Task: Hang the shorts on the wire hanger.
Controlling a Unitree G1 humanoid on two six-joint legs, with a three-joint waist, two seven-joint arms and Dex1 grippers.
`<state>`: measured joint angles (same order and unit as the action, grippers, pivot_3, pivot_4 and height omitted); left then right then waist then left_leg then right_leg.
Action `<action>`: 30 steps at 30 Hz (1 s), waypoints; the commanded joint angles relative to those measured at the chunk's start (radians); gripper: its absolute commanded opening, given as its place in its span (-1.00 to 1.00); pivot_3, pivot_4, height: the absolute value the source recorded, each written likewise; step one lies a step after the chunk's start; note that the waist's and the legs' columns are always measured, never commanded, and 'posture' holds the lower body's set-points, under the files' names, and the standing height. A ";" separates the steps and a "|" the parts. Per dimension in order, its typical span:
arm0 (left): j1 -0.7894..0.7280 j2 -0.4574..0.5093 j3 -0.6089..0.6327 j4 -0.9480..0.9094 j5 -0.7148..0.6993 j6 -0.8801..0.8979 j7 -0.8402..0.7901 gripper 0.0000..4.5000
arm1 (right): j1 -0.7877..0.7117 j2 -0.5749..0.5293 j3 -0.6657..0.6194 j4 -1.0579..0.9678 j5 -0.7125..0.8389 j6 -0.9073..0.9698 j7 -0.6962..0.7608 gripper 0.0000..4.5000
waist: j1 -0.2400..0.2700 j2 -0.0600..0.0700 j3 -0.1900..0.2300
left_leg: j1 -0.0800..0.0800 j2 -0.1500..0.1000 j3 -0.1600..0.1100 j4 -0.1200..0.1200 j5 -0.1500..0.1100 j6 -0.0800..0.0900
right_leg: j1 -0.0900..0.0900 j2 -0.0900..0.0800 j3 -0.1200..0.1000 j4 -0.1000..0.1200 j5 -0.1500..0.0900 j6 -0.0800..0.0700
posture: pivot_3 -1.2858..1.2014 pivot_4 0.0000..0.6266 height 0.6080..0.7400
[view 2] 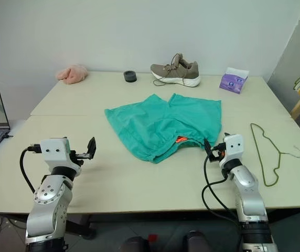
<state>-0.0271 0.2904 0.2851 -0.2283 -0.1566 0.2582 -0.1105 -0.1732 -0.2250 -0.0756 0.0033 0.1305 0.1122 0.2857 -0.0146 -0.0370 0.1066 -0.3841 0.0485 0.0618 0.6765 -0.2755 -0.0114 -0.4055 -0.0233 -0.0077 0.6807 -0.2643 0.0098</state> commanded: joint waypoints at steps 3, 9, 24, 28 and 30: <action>0.010 0.021 0.012 -0.057 0.007 -0.028 -0.012 1.00 | -0.017 -0.017 0.013 -0.023 -0.007 -0.035 0.027 1.00 | 0.008 0.000 0.000 | 0.000 0.000 0.000 0.000 0.000 0.000 | 0.000 0.000 0.000 0.000 0.000 0.000 | 0.09 -0.82 1.00; 0.013 0.025 0.001 -0.052 0.009 -0.027 -0.021 1.00 | -0.015 -0.040 0.043 -0.046 -0.001 -0.045 0.081 1.00 | 0.014 0.000 0.000 | 0.000 0.000 0.000 0.000 0.000 0.000 | 0.000 0.000 0.000 0.000 0.000 0.000 | 0.08 -0.81 1.00; 0.037 0.034 0.009 -0.064 -0.116 -0.046 -0.177 1.00 | 0.001 -0.092 0.112 -0.140 0.013 -0.026 0.204 1.00 | 0.013 0.000 0.000 | 0.000 0.000 0.000 0.000 0.000 0.000 | 0.000 0.000 0.000 0.000 0.000 0.000 | 0.06 -0.76 1.00; 0.067 0.084 -0.013 -0.088 -0.157 -0.043 -0.287 1.00 | -0.003 -0.147 0.157 -0.180 0.004 -0.038 0.290 1.00 | 0.011 0.001 0.000 | 0.000 0.001 0.000 0.000 0.000 0.000 | 0.000 0.000 0.000 -0.001 0.000 0.000 | 0.05 -0.75 1.00; 0.063 0.122 -0.008 -0.082 -0.193 -0.019 -0.348 1.00 | -0.022 -0.193 0.206 -0.195 -0.016 -0.049 0.358 1.00 | 0.011 0.001 0.001 | 0.000 0.000 0.000 0.000 0.000 0.000 | 0.000 0.001 -0.001 -0.001 0.000 0.000 | 0.04 -0.75 1.00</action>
<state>0.0440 0.3906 0.2682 -0.2709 -0.3168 0.2373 -0.4131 -0.1725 -0.4003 0.1062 -0.1429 0.1288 0.0923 0.5915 -0.0035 -0.0363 0.1072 -0.3836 0.0481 0.0618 0.6766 -0.2755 -0.0113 -0.4055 -0.0223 -0.0086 0.6802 -0.2647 0.0091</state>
